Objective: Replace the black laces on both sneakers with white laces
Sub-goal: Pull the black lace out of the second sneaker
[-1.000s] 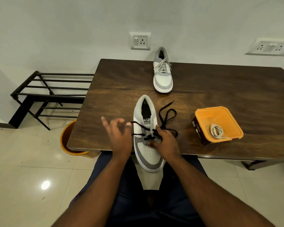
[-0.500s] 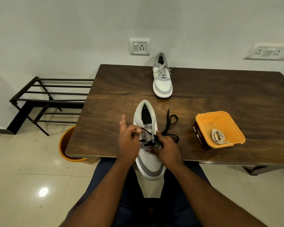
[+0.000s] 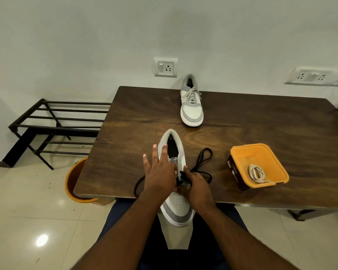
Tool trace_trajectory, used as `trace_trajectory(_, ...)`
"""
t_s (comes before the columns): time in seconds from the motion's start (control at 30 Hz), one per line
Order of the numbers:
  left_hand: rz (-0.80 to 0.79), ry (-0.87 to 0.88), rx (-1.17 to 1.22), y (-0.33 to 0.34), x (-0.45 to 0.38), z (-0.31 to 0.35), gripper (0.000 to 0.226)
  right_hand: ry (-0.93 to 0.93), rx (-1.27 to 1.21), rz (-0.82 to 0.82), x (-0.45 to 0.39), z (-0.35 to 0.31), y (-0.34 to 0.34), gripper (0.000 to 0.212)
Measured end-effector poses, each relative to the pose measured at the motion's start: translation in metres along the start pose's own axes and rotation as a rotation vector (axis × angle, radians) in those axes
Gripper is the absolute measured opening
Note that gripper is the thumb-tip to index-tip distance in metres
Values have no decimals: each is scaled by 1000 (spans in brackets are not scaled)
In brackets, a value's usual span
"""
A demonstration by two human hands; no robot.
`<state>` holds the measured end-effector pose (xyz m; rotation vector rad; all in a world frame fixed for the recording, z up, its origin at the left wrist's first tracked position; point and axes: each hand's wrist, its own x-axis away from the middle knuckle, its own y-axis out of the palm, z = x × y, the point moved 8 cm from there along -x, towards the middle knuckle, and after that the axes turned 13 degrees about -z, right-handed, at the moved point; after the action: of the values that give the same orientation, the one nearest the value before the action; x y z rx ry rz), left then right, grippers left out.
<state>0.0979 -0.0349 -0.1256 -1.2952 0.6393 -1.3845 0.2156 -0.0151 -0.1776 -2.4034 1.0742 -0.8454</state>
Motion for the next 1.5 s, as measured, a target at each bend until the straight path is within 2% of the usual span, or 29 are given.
trace_trajectory(0.07,2,19,138,2,-3,-4,11,-11,13,-2,0,-2,-1,84)
trace_trajectory(0.13,82,9,411,-1,1,-15,13,-20,36,-6,0,-3,-3,84)
trace_trajectory(0.27,390,-101,1135,-11,28,-52,18,-12,29,-23,-2,-4,-7,83)
trace_trajectory(0.33,552,-253,1332,-7,40,-78,15,1,44,-29,-4,-2,-6,83)
trace_trajectory(0.4,627,-372,1353,-3,49,-93,14,6,51,-28,-5,-1,-4,82)
trace_trajectory(0.43,626,-368,1281,-7,50,-90,15,5,49,-20,-5,0,-4,82)
trace_trajectory(0.5,574,-203,923,-19,42,-70,22,17,31,-13,-5,2,-2,83)
trace_trajectory(0.53,486,-101,684,-22,35,-50,24,18,23,-12,-5,2,-2,84)
trace_trajectory(0.6,269,-4,277,-16,21,-16,21,10,16,-13,-6,2,0,85)
trace_trajectory(0.7,51,-26,72,-5,3,0,21,-7,-1,-20,-9,6,2,85)
trace_trajectory(0.77,9,1,158,1,-5,-3,20,-9,-6,-10,-8,5,0,86)
trace_trajectory(0.8,35,28,294,2,-6,-8,18,-7,6,-6,-7,3,-1,86)
trace_trajectory(0.9,315,32,878,-8,11,-35,17,-15,25,-7,-6,0,-2,84)
trace_trajectory(1.03,741,-346,1219,-2,46,-101,16,-9,55,-9,-1,-3,-5,78)
trace_trajectory(1.1,840,-470,1342,-1,53,-130,22,-16,39,-7,2,-4,-5,77)
trace_trajectory(1.17,748,-500,1298,-7,48,-143,31,-13,33,-5,2,-5,-5,79)
trace_trajectory(1.3,453,-487,839,-15,42,-114,93,0,-48,25,1,-1,-6,78)
trace_trajectory(1.33,414,-441,710,-15,42,-101,102,4,-35,74,2,1,-10,74)
trace_trajectory(1.4,266,-234,507,-12,31,-69,109,-35,54,202,9,0,-20,56)
trace_trajectory(1.5,-128,73,307,13,16,-25,110,-210,165,227,17,-11,-24,24)
